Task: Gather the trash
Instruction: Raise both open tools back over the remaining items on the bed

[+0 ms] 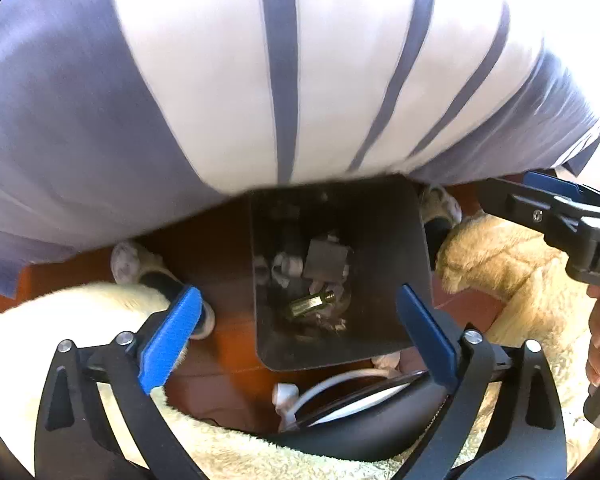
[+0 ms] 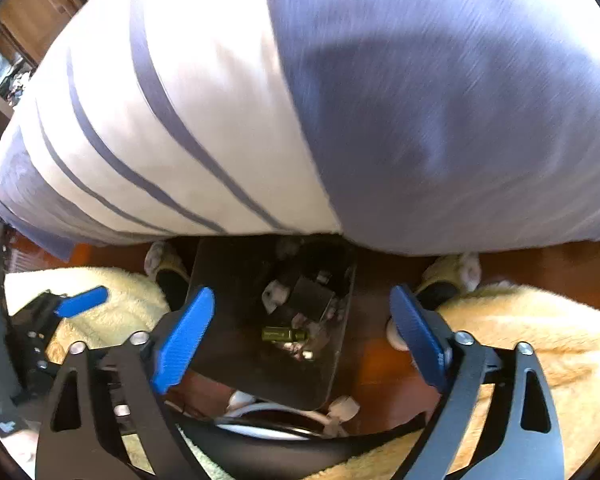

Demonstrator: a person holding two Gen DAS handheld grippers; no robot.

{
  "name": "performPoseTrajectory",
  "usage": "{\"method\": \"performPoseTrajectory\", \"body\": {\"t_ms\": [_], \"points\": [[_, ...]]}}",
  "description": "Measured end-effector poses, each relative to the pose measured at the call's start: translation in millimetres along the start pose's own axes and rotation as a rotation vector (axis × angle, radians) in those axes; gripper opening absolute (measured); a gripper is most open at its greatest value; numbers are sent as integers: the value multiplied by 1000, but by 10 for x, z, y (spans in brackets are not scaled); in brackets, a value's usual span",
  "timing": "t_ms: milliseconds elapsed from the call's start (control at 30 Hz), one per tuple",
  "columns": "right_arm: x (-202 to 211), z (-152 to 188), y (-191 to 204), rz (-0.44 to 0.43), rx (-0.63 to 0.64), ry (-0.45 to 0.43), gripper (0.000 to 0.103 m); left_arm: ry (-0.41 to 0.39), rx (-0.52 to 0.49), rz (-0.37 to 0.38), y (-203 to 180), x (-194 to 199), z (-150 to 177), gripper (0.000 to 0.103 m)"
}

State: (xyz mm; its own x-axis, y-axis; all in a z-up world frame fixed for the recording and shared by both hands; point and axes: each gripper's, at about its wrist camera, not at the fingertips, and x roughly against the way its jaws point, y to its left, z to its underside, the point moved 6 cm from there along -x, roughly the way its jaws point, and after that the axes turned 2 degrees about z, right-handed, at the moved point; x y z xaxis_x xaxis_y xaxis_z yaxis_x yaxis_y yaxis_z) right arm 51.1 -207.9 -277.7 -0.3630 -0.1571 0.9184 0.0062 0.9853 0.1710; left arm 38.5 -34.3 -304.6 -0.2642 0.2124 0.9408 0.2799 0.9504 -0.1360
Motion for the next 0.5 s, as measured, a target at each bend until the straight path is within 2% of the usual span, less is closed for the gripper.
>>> {"method": "performPoseTrajectory", "body": {"t_ms": [267,500], "points": [[532,-250,-65,12,8,-145,99,-174,-18,-4,-66,663,-238,95],[966,-554,-98,35,43,-261,99,-265,4,-15,23,1026,-483,95]]}}
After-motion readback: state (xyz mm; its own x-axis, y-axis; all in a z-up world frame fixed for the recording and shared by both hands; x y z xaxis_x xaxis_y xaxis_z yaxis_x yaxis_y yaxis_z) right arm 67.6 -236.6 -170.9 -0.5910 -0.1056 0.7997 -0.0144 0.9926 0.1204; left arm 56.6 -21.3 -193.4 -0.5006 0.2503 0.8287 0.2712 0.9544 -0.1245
